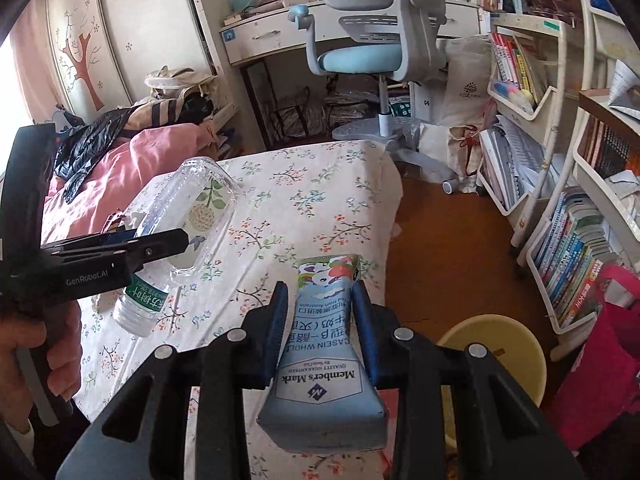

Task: Collect trash
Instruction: 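Carry the bottle and carton over the yellow bin and open both tools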

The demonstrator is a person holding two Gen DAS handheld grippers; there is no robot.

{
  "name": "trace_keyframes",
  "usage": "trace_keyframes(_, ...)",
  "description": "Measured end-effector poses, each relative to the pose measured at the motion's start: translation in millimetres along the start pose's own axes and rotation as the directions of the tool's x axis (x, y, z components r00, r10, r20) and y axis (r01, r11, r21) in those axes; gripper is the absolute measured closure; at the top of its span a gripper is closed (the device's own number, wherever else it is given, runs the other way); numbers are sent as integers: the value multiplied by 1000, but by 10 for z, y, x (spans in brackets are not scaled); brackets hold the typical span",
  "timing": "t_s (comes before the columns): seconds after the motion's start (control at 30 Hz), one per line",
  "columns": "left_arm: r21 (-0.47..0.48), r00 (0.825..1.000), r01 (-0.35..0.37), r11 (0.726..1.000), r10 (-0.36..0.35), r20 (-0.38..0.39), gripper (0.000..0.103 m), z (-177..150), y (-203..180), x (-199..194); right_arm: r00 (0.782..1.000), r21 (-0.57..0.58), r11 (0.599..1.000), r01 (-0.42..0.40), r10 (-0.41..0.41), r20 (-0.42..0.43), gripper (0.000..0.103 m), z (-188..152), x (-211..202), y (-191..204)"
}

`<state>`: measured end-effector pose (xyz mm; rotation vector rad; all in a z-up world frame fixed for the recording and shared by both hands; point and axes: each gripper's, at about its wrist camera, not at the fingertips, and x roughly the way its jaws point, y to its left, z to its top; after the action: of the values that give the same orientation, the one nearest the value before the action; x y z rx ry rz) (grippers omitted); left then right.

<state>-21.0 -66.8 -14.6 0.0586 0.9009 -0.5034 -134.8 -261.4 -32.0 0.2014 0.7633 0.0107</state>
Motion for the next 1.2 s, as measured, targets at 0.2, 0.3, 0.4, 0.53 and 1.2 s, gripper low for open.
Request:
trace_keyframes(0.2, 32, 999, 53, 998, -53, -7, 47, -55, -497, 52, 997, 55, 996, 75, -76, 19, 70, -102, -169, -423)
trace_keyframes(0.3, 47, 996, 86, 995, -85, -11, 47, -86, -783, 99, 992, 88, 988, 123, -125, 17, 70, -177, -212, -651)
trace_keyframes(0.4, 59, 993, 118, 991, -117, -19, 47, -79, -1095, 169, 989, 142, 979, 147, -148, -1, 70, -227, -184, -927)
trace_keyframes(0.53, 41, 986, 164, 986, -162, -35, 47, -94, -1455, 334, 979, 232, 952, 201, -202, -17, 68, -331, -173, -1244)
trace_keyframes(1.2, 65, 987, 155, 986, -152, -58, 29, -229, -2140, 827, 965, 315, 925, 210, -248, 86, 45, -427, -603, -1490)
